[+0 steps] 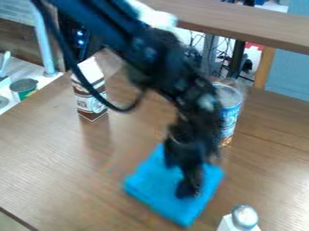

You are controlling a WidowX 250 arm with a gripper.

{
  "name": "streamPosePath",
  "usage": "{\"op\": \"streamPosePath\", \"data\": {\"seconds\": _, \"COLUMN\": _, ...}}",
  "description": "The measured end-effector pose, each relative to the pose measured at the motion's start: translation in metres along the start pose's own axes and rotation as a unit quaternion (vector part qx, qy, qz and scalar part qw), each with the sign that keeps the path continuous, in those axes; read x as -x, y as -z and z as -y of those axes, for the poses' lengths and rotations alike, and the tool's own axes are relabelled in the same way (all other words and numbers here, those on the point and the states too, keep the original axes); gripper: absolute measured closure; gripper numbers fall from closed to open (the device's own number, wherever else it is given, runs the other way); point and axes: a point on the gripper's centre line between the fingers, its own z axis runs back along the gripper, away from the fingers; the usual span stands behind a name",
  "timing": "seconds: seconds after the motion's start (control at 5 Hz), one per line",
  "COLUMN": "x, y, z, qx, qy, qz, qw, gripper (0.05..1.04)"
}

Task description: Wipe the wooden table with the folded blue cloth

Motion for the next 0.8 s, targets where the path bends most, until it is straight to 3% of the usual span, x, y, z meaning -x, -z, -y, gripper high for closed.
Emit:
{"op": "streamPosePath", "data": {"seconds": 0.2, "x": -0.005, "y": -0.007, "z": 0.024, "qx": -0.030, "qy": 0.046, "qz": 0.004, "qw": 0.9985, "gripper": 0.083}}
{"op": "streamPosePath", "data": {"seconds": 0.6, "x": 0.023, "y": -0.013, "z": 0.004, "qx": -0.027, "qy": -0.008, "qz": 0.004, "qw": 0.9996, "gripper": 0.083}}
{"op": "streamPosePath", "data": {"seconds": 0.8, "x": 0.037, "y": -0.049, "z": -0.011, "qx": -0.045, "qy": -0.042, "qz": 0.053, "qw": 0.9967, "gripper": 0.083}}
